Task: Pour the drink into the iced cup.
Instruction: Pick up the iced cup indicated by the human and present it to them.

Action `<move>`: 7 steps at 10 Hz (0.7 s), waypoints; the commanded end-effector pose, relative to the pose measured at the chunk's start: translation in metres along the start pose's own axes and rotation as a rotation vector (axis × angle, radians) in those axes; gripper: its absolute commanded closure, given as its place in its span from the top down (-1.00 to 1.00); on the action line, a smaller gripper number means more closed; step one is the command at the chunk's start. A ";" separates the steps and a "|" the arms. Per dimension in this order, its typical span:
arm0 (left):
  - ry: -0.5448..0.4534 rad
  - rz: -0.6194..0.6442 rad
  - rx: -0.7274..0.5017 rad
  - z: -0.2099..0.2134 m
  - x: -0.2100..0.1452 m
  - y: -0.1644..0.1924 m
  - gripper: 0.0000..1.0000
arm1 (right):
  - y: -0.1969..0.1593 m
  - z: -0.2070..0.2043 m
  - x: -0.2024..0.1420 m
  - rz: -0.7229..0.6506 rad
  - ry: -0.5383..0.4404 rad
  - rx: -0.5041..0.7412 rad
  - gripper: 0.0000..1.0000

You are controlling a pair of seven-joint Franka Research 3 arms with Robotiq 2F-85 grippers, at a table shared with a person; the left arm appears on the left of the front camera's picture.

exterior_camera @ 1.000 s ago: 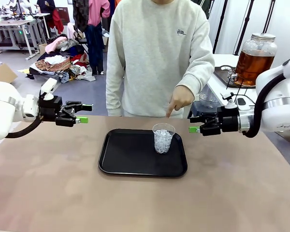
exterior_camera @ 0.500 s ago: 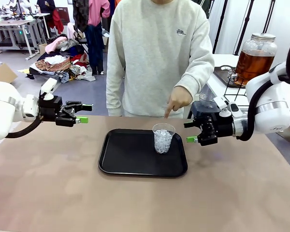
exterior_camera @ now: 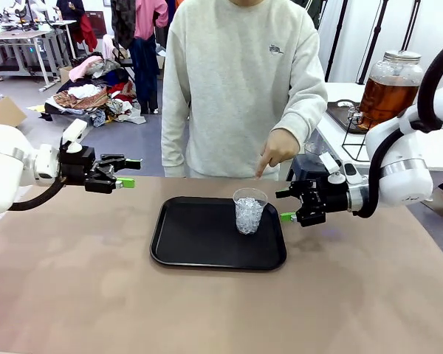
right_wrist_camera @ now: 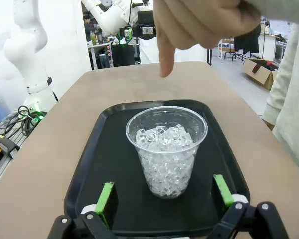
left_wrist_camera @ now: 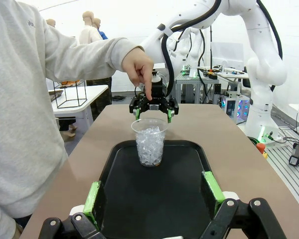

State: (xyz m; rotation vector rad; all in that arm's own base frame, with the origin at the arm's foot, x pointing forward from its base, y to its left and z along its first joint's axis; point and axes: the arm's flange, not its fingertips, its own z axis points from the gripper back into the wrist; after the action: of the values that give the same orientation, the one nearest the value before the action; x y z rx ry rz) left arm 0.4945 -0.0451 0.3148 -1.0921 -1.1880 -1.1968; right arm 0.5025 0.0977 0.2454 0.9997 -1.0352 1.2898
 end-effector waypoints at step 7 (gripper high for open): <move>-0.001 -0.002 0.000 0.000 0.001 0.000 1.00 | -0.009 -0.009 -0.008 -0.002 -0.061 0.002 1.00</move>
State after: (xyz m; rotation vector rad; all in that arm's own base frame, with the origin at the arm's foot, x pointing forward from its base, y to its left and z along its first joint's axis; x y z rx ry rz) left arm 0.4945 -0.0451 0.3148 -1.0921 -1.1880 -1.1967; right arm 0.5020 0.0992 0.2409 1.0199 -1.0370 1.2767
